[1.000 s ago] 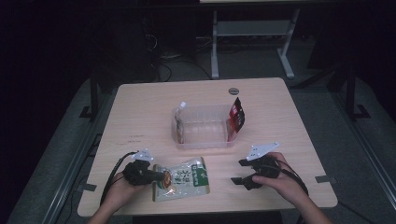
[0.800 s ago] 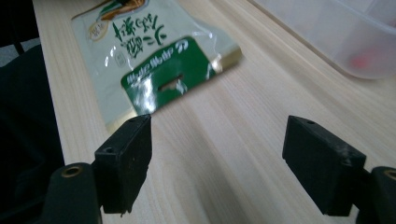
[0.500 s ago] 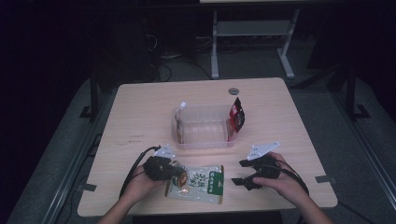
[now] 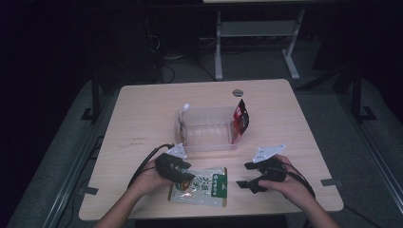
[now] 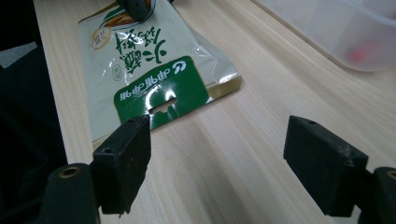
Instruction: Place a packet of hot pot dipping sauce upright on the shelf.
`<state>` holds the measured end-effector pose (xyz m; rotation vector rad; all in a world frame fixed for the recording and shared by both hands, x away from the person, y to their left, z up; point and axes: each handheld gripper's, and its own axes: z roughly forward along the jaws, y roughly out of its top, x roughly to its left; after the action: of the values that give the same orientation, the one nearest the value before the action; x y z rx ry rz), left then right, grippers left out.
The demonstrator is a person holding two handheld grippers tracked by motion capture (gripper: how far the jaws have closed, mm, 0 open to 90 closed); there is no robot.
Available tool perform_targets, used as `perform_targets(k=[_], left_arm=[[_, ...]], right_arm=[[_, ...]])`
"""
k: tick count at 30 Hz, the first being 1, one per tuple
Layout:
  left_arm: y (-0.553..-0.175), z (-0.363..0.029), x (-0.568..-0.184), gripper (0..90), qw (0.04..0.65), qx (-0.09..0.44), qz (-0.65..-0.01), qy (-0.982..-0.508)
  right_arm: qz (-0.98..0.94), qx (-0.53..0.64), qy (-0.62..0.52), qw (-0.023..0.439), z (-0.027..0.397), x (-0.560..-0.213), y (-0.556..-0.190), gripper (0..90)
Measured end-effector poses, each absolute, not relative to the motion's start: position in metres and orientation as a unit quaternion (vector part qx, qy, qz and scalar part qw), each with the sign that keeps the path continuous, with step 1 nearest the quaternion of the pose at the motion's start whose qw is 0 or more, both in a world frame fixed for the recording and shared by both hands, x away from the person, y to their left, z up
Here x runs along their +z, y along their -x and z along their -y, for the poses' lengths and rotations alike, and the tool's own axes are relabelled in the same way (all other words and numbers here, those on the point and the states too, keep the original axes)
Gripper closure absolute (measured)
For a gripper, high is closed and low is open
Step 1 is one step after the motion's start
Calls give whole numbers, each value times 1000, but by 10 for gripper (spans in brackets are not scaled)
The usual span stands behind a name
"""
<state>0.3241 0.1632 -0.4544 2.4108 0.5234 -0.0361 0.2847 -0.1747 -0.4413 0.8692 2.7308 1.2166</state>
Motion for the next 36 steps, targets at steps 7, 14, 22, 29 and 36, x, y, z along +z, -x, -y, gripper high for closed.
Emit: perform_targets(k=[7, 14, 22, 29, 36], left_arm=[[-318, -169, -455, 654, 323, -16, -190, -927], [-314, -169, -453, 870, 322, -19, -187, -928], [-313, -174, -446, 897, 358, -21, -202, -911], [-310, -177, -426, 898, 406, 13, -206, -890], [-305, -182, -409, 899, 440, 33, -203, -874]], right_arm=[[-878, 391, -276, 14, 173, -441, -284, 220], [-880, 388, -275, 7, 171, -442, -284, 215], [-870, 403, -283, 6, 173, -438, -287, 227], [-867, 414, -278, -7, 168, -436, -292, 227], [-864, 427, -265, -23, 159, -431, -300, 225]])
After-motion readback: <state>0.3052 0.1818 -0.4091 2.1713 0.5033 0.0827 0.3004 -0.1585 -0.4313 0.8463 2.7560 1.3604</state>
